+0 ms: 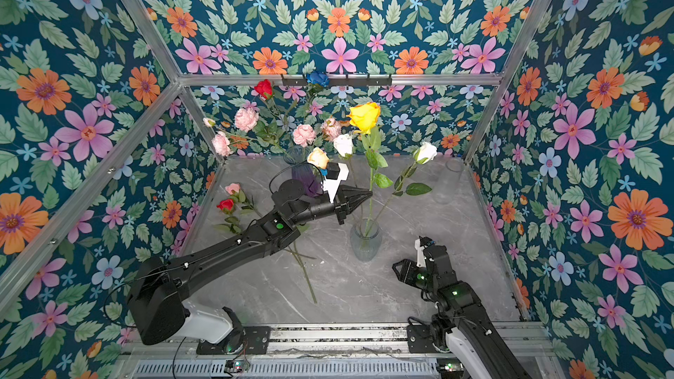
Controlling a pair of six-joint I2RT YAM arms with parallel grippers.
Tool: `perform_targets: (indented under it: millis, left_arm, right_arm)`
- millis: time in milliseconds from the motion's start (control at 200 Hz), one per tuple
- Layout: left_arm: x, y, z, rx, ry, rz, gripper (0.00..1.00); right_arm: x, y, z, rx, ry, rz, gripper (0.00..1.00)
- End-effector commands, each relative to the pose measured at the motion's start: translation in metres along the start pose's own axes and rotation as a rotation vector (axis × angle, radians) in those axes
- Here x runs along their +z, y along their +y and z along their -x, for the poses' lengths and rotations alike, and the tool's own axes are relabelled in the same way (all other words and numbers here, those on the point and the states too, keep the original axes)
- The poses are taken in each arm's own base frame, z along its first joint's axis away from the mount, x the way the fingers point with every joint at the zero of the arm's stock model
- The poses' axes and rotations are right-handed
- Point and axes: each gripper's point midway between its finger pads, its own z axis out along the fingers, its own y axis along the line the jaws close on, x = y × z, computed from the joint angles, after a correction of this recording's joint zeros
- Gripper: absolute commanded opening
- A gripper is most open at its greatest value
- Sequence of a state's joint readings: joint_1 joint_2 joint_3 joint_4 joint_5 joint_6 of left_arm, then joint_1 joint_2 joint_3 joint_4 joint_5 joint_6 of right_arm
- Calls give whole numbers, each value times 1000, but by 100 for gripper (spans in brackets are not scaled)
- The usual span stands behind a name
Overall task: Arrange the flowers into the vase
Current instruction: 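Open the left gripper and draw it back toward the red rose on the table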
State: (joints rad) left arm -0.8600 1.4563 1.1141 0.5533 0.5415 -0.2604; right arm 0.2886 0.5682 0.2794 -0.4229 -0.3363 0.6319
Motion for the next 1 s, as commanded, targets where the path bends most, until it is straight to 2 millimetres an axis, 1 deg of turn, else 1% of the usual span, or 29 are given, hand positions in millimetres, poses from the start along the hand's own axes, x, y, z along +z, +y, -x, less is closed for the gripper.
perform_targets:
  millis: [0, 35, 60, 100, 140, 265, 365, 460, 530, 600, 685, 745, 790, 835, 880, 990]
  left_arm:
    - [1, 2, -1, 14, 17, 15, 21]
    - [0, 3, -1, 16, 20, 19, 41]
    - [-1, 3, -1, 17, 19, 23, 50]
    - [-3, 3, 0, 21, 13, 31, 59]
    - [-5, 2, 2, 24, 7, 36, 63]
    - [-12, -2, 14, 33, -15, 41, 66]
    - [-17, -10, 27, 28, -33, 30, 67]
    - [-26, -22, 47, 22, -70, 7, 67]
    - [-36, -37, 67, 26, -111, -30, 67]
    - [-51, -57, 90, 44, -165, -81, 67]
    - [-75, -82, 119, 85, -240, -129, 68]
    - [-95, -96, 134, 119, -288, -142, 69]
    - [-110, -105, 142, 147, -319, -141, 71]
    - [-122, -109, 143, 175, -332, -123, 72]
    - [-132, -109, 140, 199, -328, -88, 72]
    - [-150, -98, 124, 207, -299, 18, 72]
  right_arm:
    - [-1, 0, 4, -8, -18, -5, 53]
    - [0, 0, 4, -9, -17, -4, 53]
    - [-1, 0, 4, -8, -17, -5, 53]
    - [-1, 0, 4, -7, -18, -4, 53]
    - [-1, 0, 4, -8, -18, -4, 53]
    - [-1, 0, 4, -6, -17, -6, 53]
    - [-1, 0, 4, -6, -20, -7, 53]
    - [0, -1, 4, -3, -17, -10, 53]
    - [0, -2, 3, -2, -15, -13, 53]
    - [0, -1, 4, -2, -16, -13, 53]
    - [0, -1, 4, -2, -16, -12, 53]
    - [0, 0, 4, -4, -14, -9, 53]
    - [0, 1, 4, -7, -12, -2, 55]
    - [-1, 4, 3, -18, -8, 14, 58]
    - [-2, 8, 3, -29, -9, 32, 60]
    - [-7, 15, 4, -48, -27, 70, 63]
